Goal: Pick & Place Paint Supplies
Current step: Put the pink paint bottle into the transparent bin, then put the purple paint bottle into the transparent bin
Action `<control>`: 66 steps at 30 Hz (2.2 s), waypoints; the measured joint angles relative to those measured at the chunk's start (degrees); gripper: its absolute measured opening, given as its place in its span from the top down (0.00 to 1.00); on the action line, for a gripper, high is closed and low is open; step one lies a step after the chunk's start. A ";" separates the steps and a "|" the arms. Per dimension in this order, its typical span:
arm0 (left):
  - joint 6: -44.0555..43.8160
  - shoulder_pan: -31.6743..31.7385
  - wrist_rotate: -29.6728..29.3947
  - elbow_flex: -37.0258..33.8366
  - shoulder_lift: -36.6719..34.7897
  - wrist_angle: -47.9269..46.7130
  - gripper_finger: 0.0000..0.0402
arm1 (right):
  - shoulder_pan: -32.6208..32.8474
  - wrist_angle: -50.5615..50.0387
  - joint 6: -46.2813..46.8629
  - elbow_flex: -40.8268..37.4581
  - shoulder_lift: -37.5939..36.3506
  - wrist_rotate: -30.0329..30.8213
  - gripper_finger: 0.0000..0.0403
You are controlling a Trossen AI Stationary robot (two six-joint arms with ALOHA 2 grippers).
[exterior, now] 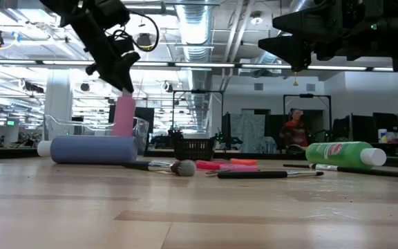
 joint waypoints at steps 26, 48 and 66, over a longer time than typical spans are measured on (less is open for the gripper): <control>-1.81 -0.02 3.68 -2.27 -0.02 1.52 0.67 | 0.00 0.00 0.04 0.00 -0.02 0.02 0.30; 7.07 -8.21 10.73 -2.18 -16.44 21.75 0.52 | 0.09 0.92 -0.20 0.00 -0.02 0.02 0.30; 14.61 -45.17 7.76 -28.32 -11.03 68.50 0.58 | 4.31 7.80 -4.07 0.02 -0.02 0.04 0.30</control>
